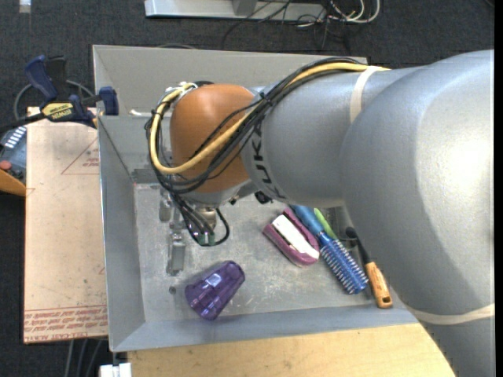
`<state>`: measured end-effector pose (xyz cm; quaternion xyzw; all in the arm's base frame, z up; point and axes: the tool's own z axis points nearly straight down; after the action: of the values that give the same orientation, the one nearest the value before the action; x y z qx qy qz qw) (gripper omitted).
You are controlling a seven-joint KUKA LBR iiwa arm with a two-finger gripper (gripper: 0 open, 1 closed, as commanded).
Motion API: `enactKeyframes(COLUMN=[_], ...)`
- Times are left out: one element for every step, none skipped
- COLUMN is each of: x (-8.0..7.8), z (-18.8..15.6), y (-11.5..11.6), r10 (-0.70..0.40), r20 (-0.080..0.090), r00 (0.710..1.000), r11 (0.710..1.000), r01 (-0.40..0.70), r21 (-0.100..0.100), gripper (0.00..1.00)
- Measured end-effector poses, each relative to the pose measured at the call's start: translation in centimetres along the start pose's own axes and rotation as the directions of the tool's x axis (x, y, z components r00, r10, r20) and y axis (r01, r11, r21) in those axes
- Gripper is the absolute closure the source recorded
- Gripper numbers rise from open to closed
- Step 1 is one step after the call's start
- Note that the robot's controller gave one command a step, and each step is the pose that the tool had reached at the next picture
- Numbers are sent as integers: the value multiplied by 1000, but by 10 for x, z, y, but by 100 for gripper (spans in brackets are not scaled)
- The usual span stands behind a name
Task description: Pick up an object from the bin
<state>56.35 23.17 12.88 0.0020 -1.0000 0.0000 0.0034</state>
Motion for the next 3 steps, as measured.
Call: enactKeyframes(x=[-2,61,61], z=[-5,60,25], y=[-1,-61,-63], r10=[5,-366,-633], r20=[7,2,10], r00=[1000,931,774], r11=[1000,931,774], r01=[-5,366,633], r21=[-1,0,3], gripper=[0,0,0])
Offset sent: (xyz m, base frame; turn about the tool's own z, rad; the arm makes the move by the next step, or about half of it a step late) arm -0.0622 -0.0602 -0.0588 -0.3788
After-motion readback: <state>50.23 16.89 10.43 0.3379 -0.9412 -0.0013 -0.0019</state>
